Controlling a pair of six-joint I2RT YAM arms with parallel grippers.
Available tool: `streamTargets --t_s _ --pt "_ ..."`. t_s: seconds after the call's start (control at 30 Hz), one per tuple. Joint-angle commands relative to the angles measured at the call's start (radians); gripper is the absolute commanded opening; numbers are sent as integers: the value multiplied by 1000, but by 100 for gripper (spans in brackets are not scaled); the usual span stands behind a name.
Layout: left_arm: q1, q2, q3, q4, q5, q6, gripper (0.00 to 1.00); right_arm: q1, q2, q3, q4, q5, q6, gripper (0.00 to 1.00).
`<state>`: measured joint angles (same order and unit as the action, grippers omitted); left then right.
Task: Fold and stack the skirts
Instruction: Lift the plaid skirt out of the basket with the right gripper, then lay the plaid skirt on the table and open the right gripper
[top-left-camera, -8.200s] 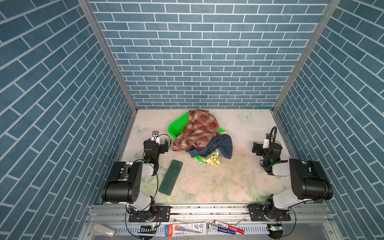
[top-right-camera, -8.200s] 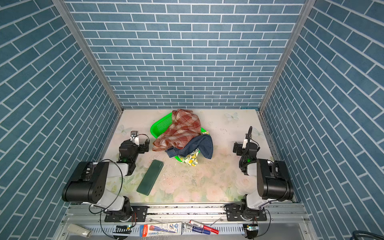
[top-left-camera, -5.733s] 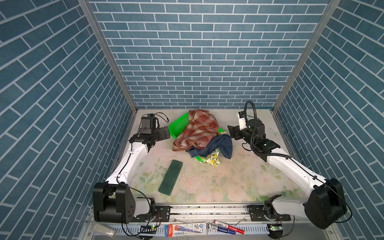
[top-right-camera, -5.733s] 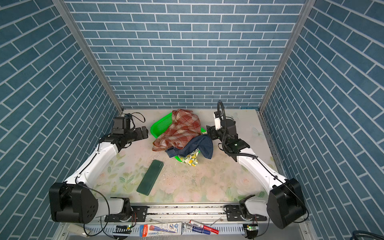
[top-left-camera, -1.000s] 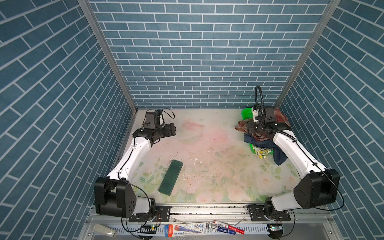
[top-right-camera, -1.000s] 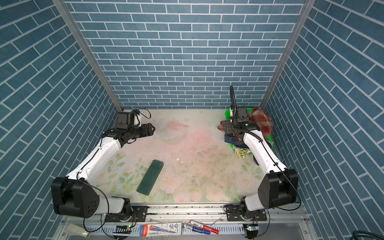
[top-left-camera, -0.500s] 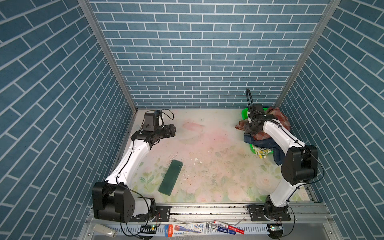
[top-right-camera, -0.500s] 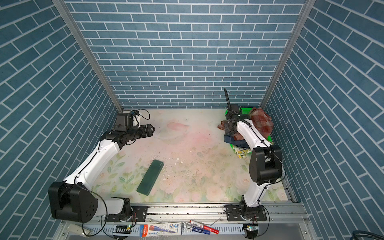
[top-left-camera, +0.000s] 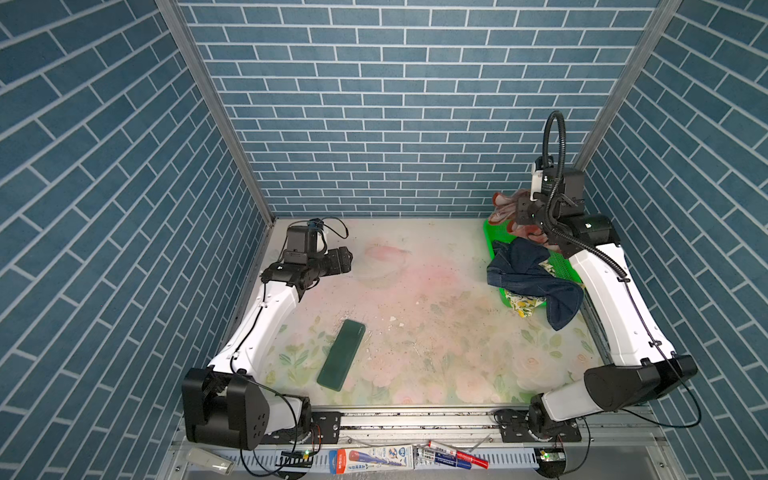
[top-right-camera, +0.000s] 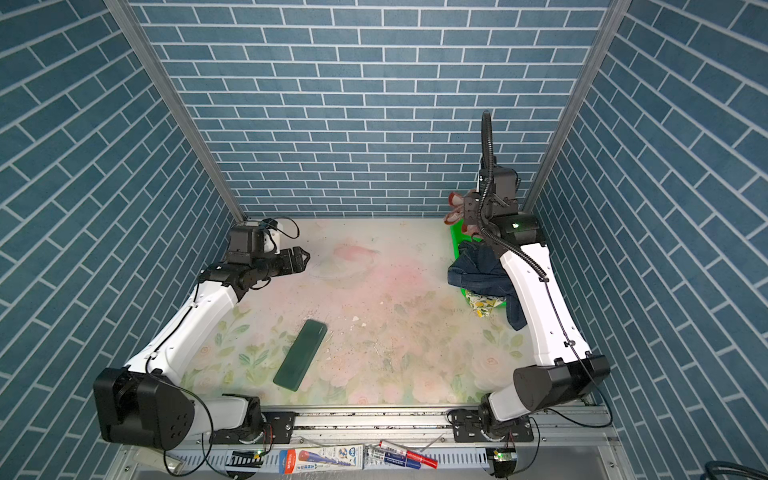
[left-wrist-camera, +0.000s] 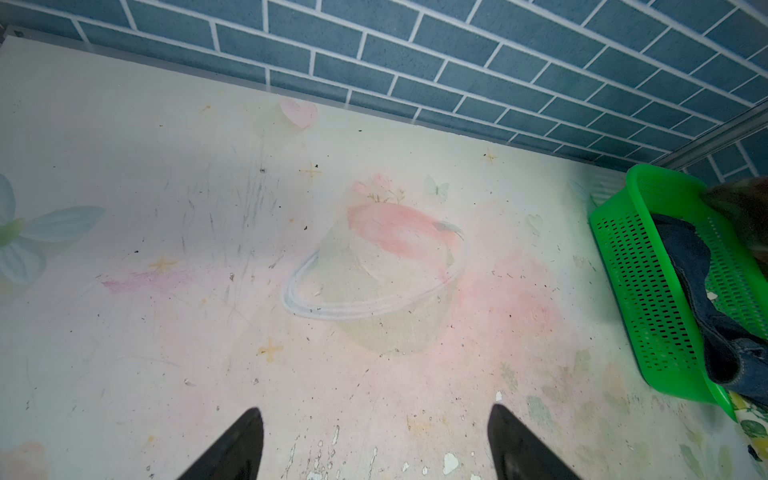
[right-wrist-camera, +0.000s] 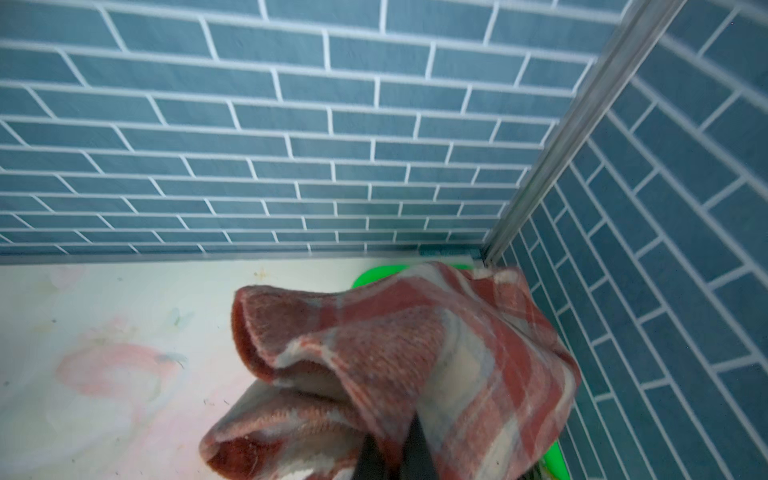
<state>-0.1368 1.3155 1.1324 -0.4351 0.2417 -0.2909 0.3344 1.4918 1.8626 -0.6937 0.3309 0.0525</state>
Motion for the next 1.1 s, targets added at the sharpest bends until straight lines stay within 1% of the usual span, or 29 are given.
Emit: streamTargets --t_s 0.0,0.07,0.13,0.23,0.3,0.37,0.4,0.43,0.47,0.53,0.6,0.7,0.77,0.8,0.87,0.9,0.97,1.07 --pt "12 -11 -8 7 -1 9 86 113 13 135 99 45 -94 0" --pt "23 -14 -11 11 -1 7 85 182 53 240 104 60 -130 0" --pt "45 -19 -15 17 1 -3 85 247 98 340 117 48 -160 0" --pt "98 -24 -20 27 7 -21 85 344 195 539 95 19 -190 0" --pt "148 -27 -29 41 21 -41 85 406 279 694 70 11 -214 0" --pt "197 -26 -37 56 36 -64 85 435 365 833 31 10 -218 0" --pt "220 -25 -40 62 43 -74 85 438 398 875 10 15 -204 0" --pt "235 -23 -42 66 48 -82 84 437 412 880 2 25 -188 0" --pt "256 -23 -45 71 50 -87 84 437 416 853 1 48 -173 0" --pt "277 -22 -45 70 49 -90 84 434 388 729 18 92 -144 0" --pt "286 -23 -45 66 43 -90 84 422 317 502 83 110 -102 0" --pt "286 -25 -50 71 48 -90 83 375 170 85 226 40 10 0" --pt "287 -23 -52 75 56 -94 83 364 95 -136 302 32 45 0" --pt "284 -20 -52 75 61 -95 82 356 71 -217 311 16 64 16" --pt "276 -16 -54 78 65 -98 82 342 48 -305 287 -4 103 46" --pt "264 -15 -55 78 65 -96 82 338 38 -337 277 -11 117 56" --pt "227 -12 -52 74 61 -84 82 331 16 -383 261 -17 139 68" --pt "139 -8 -35 38 8 -31 82 303 -6 -428 219 -14 195 71"
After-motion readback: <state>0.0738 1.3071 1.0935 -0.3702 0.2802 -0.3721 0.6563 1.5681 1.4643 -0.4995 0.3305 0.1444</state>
